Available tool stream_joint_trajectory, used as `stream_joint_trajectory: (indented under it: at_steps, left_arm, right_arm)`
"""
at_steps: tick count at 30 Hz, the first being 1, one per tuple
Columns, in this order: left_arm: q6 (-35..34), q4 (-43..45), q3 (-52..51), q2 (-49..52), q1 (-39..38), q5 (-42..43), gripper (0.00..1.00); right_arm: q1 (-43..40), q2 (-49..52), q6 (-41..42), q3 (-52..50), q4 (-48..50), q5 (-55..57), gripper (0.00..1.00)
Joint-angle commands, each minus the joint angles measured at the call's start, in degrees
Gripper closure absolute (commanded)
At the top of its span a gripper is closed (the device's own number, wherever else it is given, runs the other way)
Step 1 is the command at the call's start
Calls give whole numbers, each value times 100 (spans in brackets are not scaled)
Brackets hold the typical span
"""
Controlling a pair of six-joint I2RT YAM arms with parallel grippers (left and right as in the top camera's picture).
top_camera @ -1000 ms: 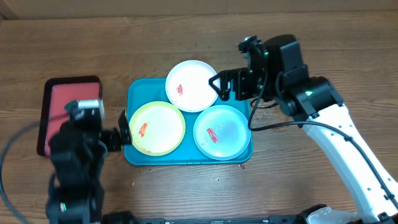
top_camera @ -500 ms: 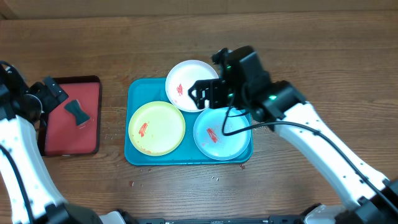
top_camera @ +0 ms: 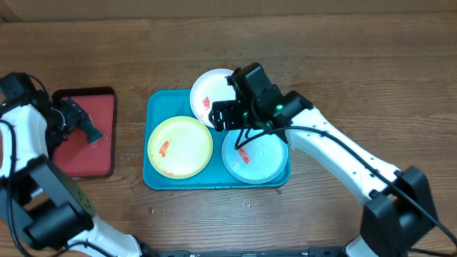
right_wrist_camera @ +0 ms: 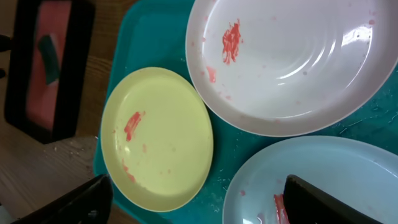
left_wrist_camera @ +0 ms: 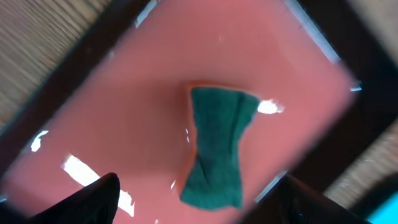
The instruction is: Clean dirty plates on tray and stack at the side
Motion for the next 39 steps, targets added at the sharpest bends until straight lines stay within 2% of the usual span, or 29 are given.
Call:
stream_joint_trajectory:
  at_steps: [1, 11, 15, 20, 22, 24, 25, 27, 30, 39]
  left_arm:
    - [-94, 46, 90, 402, -170, -136, 19]
    - [-153, 402, 90, 1178, -498, -374, 25]
    - [-289, 442, 90, 1300, -551, -737, 25]
    - [-262, 483, 85, 1300, -527, -761, 28]
    - [-262, 507, 85, 1300, -514, -758, 46]
    - [-264, 507, 85, 1300, -511, -758, 74]
    - [-264, 503, 85, 1300, -514, -758, 83]
    - [-269, 505, 85, 1300, -514, -758, 93]
    - [-291, 505, 85, 1300, -522, -732, 96]
    - [-289, 297, 153, 1266, -511, -715, 96]
  right_arm:
    - [17, 184, 11, 146, 26, 72, 11]
    - [17, 216, 11, 144, 20, 74, 11]
    - [17, 216, 11, 144, -28, 72, 11]
    - [17, 216, 11, 52, -39, 98, 11]
    - [17, 219, 11, -61, 35, 208, 11]
    - [17, 223, 11, -245, 223, 326, 14]
    - [17, 234, 9, -341, 345, 328, 20]
    - [17, 284, 9, -455, 518, 326, 31]
    - [20, 389, 9, -498, 671, 323, 44]
    - [286, 1025, -17, -490, 901, 323, 48]
